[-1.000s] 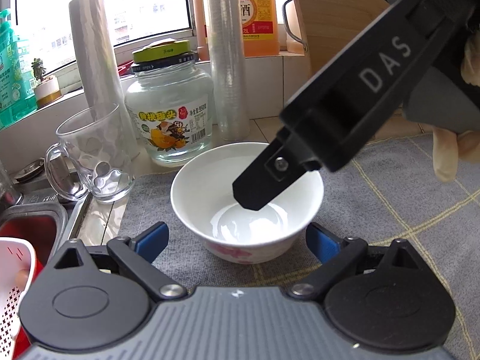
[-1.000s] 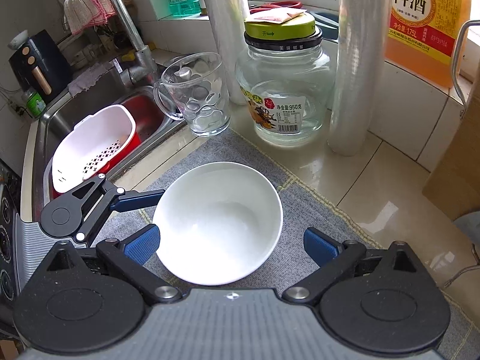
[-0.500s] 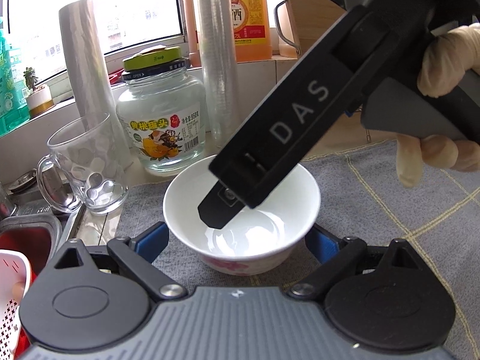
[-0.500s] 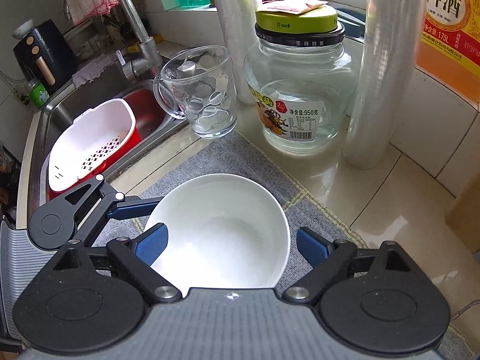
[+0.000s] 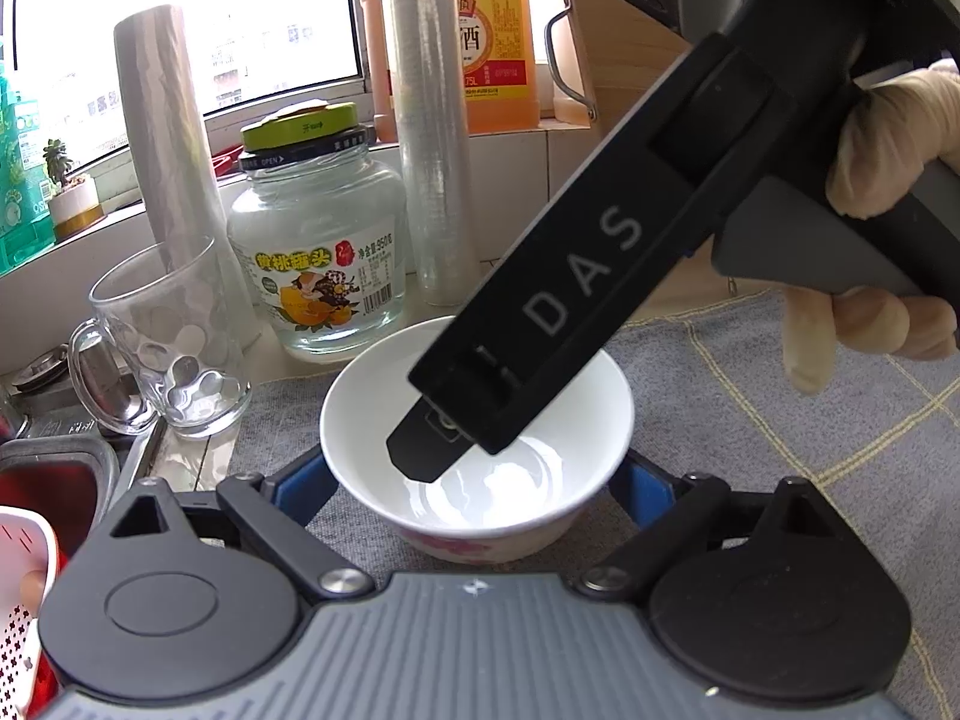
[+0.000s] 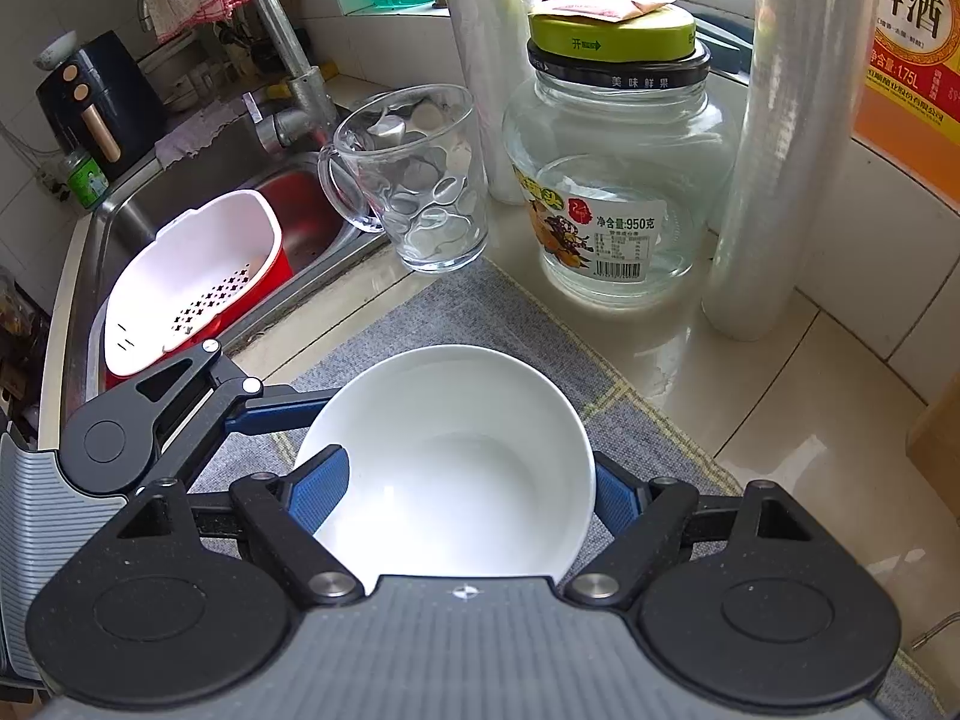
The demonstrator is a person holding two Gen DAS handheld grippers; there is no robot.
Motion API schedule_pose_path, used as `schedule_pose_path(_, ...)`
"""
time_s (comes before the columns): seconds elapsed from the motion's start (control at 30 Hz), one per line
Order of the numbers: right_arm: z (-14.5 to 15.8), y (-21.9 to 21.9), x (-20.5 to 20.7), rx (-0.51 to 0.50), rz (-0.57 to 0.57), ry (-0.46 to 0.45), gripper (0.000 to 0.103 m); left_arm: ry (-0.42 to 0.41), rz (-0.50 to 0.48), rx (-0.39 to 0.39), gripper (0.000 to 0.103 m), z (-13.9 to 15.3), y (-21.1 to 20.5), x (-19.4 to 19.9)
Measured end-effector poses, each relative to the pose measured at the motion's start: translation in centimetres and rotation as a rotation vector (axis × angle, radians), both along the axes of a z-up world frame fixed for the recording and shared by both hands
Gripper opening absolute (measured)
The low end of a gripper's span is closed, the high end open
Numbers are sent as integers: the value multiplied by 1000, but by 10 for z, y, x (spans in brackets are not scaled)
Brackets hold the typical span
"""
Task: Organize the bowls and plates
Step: 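Carry the held bowl with the right tool toward the bowl stack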
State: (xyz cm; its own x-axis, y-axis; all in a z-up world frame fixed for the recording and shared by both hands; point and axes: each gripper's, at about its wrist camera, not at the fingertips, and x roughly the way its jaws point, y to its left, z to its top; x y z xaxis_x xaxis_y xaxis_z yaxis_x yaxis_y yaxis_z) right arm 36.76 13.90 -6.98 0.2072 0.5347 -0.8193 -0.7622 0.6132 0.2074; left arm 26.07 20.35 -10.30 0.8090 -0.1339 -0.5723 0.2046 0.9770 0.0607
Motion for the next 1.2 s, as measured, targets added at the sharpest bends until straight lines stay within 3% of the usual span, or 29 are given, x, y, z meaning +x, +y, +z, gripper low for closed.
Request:
schedule_pose_path(0.5,19,-10,-21,20,-6,8,89,3,-4,13,95,20,-14,-25)
schedule_pose_path(1.2,64,-69,-115,61,12,-6,89,19,-81,2,95,61,-58,-110)
